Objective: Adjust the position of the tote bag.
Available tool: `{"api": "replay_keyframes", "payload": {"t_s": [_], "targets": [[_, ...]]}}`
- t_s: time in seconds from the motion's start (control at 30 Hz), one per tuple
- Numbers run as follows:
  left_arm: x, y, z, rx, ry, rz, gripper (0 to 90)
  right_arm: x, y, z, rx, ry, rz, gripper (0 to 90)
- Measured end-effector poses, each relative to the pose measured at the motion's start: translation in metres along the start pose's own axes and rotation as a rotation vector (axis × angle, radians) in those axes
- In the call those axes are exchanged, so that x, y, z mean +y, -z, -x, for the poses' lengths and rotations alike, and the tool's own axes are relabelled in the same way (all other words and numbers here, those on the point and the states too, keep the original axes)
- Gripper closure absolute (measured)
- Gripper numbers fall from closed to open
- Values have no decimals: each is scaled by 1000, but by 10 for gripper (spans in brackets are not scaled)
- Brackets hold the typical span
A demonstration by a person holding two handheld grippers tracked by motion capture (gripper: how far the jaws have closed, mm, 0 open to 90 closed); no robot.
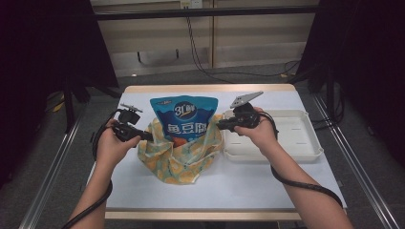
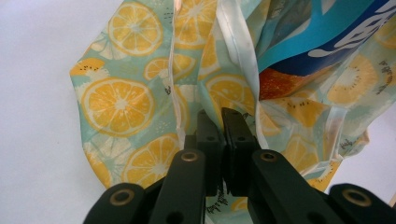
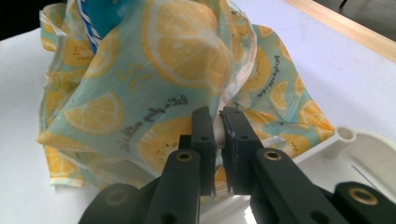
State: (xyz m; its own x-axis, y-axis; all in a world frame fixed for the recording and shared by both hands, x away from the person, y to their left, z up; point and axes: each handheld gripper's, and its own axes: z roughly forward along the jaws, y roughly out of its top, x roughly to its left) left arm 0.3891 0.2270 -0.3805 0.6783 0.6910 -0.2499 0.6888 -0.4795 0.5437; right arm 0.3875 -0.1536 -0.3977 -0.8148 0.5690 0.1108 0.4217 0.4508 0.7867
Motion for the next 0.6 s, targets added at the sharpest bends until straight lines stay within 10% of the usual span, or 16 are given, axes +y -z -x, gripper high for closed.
{"api": "replay_keyframes", "payload": {"t_s": [0.6], "targets": [[-23,-9,-6,39,45,29,880,-19,-26,21,-98,-65,-51,849]]}}
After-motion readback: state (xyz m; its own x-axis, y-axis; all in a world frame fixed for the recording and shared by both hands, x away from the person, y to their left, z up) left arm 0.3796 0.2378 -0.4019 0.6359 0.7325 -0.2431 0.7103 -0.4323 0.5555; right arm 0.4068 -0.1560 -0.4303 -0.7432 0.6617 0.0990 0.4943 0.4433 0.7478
